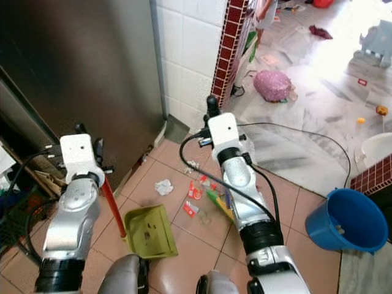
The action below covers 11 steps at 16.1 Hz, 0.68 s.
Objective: Sweep floor
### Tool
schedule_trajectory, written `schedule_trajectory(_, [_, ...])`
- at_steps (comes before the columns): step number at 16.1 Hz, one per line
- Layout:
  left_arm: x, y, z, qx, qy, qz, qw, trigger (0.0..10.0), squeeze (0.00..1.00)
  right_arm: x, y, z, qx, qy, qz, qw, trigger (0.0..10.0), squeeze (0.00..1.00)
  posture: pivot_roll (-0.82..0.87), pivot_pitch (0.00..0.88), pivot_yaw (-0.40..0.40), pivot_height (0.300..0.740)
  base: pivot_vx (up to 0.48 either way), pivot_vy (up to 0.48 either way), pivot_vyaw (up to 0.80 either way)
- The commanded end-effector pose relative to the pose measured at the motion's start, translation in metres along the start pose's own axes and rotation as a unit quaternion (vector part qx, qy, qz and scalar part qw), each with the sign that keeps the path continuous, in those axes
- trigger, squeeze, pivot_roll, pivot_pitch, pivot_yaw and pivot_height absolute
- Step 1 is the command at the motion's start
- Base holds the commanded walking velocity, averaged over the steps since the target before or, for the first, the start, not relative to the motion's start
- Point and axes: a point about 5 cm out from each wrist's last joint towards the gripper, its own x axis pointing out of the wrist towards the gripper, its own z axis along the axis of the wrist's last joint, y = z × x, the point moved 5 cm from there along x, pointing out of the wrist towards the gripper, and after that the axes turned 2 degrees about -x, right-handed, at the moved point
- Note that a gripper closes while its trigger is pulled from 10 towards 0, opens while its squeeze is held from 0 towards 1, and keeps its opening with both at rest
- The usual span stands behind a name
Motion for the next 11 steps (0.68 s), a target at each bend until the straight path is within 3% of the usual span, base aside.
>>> schedule_trajectory(1, [0.006, -0.008, 0.012, 0.002, -0.04, -0.014, 0.999, 10.0, 0.0, 0.005, -0.009, 0.005, 0.039, 0.006, -0.025, 0.999, 10.0, 0.0, 0.0, 0.108, -0.056, 0.74, 0.0, 0.0, 0.0])
schedule_trajectory(6, [0.013, -0.028, 0.014, -0.002, -0.064, -0.024, 0.998, 10.0, 0.0, 0.011, -0.018, -0.005, 0.147, 0.055, -0.075, 0.985, 10.0, 0.0, 0.0, 0.097, -0.062, 0.74, 0.0, 0.0, 0.0])
schedule_trajectory(11, [0.021, -0.043, 0.005, -0.016, -0.058, -0.029, 0.998, 10.0, 0.0, 0.017, -0.016, -0.002, 0.21, 0.076, -0.09, 0.971, 10.0, 0.0, -0.01, 0.097, -0.062, 0.74, 0.0, 0.0, 0.0])
